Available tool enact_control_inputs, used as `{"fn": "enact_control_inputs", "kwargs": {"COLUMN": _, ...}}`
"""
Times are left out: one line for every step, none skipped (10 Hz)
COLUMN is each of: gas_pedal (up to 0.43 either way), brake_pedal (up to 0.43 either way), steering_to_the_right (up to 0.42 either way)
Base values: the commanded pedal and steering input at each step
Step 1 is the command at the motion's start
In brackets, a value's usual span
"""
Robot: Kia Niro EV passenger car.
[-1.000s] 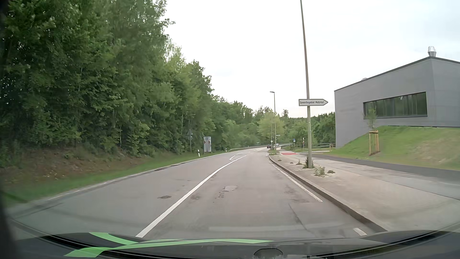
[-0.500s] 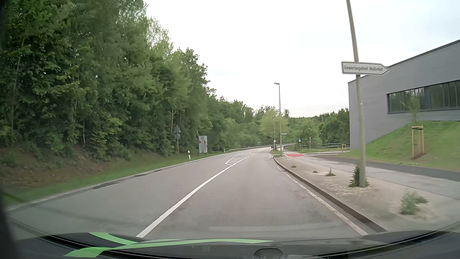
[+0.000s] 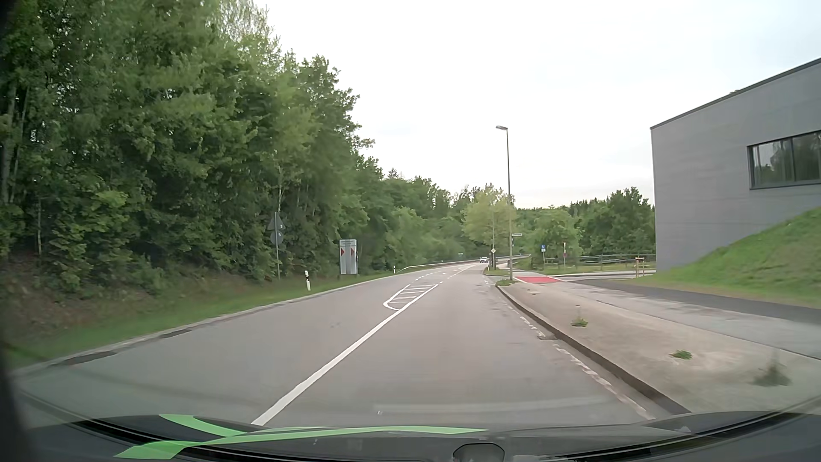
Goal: Follow the waypoints while adhering to traffic rules and regulations
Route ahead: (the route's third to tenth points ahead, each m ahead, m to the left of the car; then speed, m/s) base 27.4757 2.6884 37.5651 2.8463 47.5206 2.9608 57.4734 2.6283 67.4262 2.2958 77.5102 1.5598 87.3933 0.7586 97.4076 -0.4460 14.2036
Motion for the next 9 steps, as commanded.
{"fn": "enact_control_inputs", "kwargs": {"gas_pedal": 0.047, "brake_pedal": 0.0, "steering_to_the_right": 0.002}}
{"fn": "enact_control_inputs", "kwargs": {"gas_pedal": 0.047, "brake_pedal": 0.0, "steering_to_the_right": 0.005}}
{"fn": "enact_control_inputs", "kwargs": {"gas_pedal": 0.039, "brake_pedal": 0.0, "steering_to_the_right": 0.005}}
{"fn": "enact_control_inputs", "kwargs": {"gas_pedal": 0.039, "brake_pedal": 0.0, "steering_to_the_right": 0.003}}
{"fn": "enact_control_inputs", "kwargs": {"gas_pedal": 0.039, "brake_pedal": 0.0, "steering_to_the_right": 0.004}}
{"fn": "enact_control_inputs", "kwargs": {"gas_pedal": 0.039, "brake_pedal": 0.0, "steering_to_the_right": 0.004}}
{"fn": "enact_control_inputs", "kwargs": {"gas_pedal": 0.039, "brake_pedal": 0.0, "steering_to_the_right": 0.005}}
{"fn": "enact_control_inputs", "kwargs": {"gas_pedal": 0.039, "brake_pedal": 0.0, "steering_to_the_right": 0.005}}
{"fn": "enact_control_inputs", "kwargs": {"gas_pedal": 0.039, "brake_pedal": 0.0, "steering_to_the_right": 0.005}}
